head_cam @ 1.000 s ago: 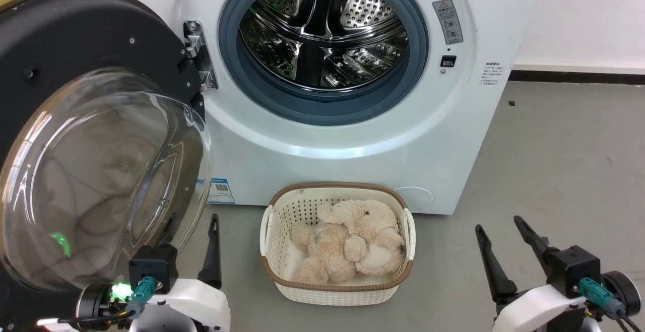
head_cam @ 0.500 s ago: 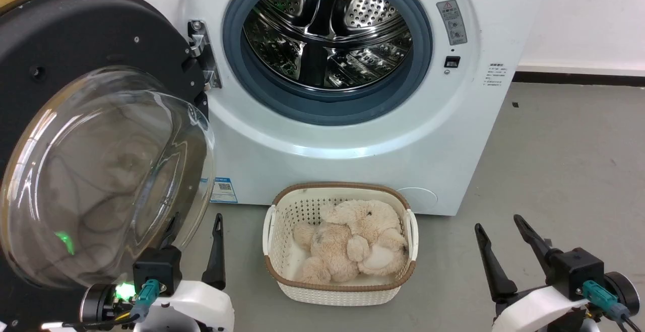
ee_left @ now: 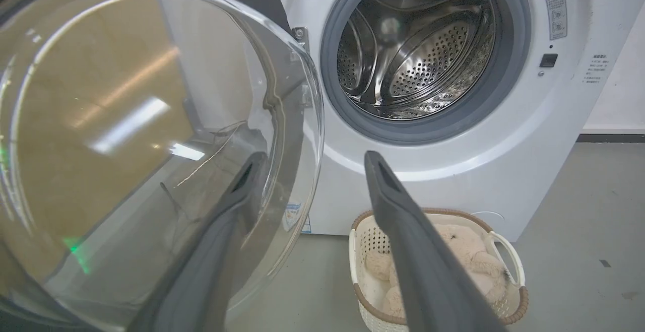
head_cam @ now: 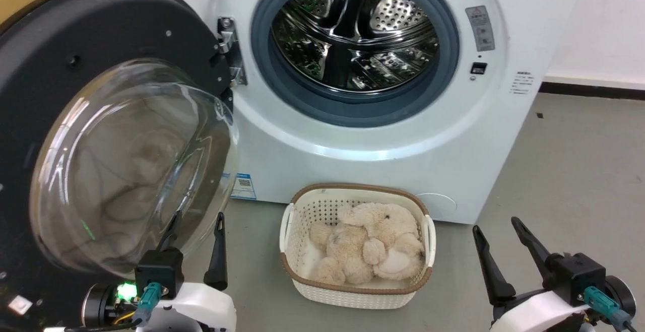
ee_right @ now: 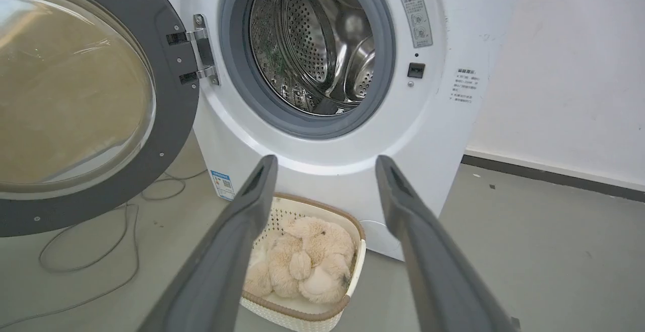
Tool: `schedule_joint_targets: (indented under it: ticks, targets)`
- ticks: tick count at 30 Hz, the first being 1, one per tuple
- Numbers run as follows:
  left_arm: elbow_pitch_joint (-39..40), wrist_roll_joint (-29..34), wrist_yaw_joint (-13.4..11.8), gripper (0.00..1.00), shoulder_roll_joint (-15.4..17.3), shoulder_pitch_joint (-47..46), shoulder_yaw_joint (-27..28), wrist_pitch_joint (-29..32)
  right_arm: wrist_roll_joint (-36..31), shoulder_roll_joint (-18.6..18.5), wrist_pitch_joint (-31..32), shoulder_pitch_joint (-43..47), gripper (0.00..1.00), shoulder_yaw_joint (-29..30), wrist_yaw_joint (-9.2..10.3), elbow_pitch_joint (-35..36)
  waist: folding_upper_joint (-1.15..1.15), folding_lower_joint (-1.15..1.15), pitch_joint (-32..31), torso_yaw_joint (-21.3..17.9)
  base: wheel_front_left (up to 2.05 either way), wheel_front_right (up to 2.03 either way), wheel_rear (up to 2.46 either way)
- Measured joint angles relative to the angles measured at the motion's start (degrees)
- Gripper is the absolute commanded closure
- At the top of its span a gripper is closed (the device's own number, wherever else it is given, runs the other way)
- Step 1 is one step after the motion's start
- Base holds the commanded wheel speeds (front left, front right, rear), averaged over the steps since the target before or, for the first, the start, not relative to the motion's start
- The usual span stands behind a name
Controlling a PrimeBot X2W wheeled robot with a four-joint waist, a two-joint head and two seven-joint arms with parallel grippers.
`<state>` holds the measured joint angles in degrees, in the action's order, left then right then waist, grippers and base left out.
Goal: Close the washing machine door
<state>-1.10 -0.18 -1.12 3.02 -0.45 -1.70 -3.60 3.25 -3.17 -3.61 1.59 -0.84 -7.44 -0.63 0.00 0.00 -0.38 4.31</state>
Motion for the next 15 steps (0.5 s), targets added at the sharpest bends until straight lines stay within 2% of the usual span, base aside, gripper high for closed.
schedule_joint_targets:
  ticks: [15]
  targets:
    - [-0.15,-0.01,-0.81,0.00,0.38,0.27,-0.79,-1.62,1.49,0.00,-1.68,0.20,0.00,-1.01,0.00,-0.43,0.00,0.00,-0.19,5.91,0.00,0.00,0.00]
